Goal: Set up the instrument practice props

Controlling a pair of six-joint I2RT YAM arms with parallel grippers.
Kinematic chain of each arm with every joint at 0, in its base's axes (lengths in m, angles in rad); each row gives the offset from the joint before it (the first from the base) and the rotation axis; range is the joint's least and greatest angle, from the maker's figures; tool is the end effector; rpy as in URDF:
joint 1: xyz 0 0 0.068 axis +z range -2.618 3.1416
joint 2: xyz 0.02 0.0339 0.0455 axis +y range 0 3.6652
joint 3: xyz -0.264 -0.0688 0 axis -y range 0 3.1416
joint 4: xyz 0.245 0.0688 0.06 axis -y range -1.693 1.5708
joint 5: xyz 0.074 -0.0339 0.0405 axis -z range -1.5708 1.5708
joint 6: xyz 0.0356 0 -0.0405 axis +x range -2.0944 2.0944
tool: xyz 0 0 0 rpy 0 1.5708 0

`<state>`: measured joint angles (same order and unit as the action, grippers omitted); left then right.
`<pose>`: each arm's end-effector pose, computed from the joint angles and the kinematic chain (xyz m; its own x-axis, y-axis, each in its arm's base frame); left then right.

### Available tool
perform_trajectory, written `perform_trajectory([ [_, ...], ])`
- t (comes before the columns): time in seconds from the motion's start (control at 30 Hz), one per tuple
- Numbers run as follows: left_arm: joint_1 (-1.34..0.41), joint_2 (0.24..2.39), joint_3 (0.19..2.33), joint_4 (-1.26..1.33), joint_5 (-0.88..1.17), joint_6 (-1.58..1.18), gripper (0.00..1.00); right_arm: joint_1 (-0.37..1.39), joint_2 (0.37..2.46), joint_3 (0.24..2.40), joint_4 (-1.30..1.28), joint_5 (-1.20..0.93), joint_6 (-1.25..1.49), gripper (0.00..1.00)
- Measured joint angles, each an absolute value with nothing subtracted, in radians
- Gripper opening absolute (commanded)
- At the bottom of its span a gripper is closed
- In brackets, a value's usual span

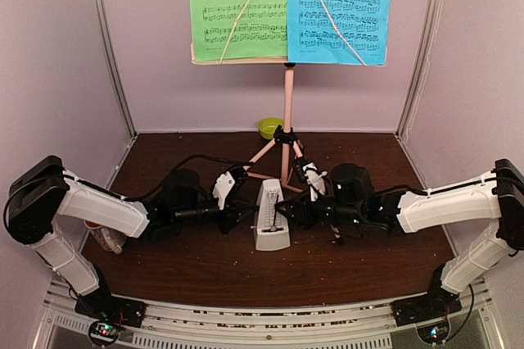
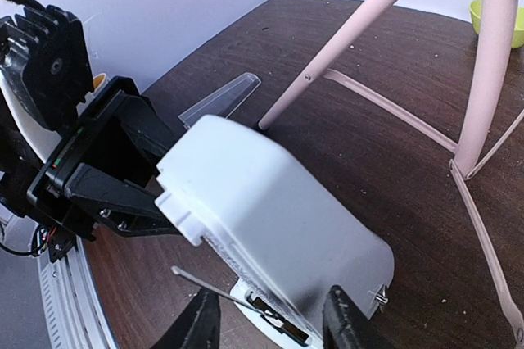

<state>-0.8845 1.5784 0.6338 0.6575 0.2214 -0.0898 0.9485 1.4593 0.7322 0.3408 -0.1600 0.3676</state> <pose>0.1958 -0.2513 0.1834 -0.2584 0.1774 -0.9496 0.8685 0.4731 -0.1479 0.1788 0.2590 0.2167 -0.5241 -0.1220 -0.8429 -0.7499 0.5351 0.3889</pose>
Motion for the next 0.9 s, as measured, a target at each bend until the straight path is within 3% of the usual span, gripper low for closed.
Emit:
perform_trajectory([
  [0.3, -0.884, 1.578, 0.634, 0.657, 0.220, -0.089, 0.25, 0.989, 1.459, 0.732, 0.340, -0.103, 0.366, 0.76],
  [0.9, -0.884, 1.578, 0.634, 0.658, 0.199, -0.089, 0.25, 1.035, 1.443, 0.796, 0.212, 0.139, 0.344, 0.73],
])
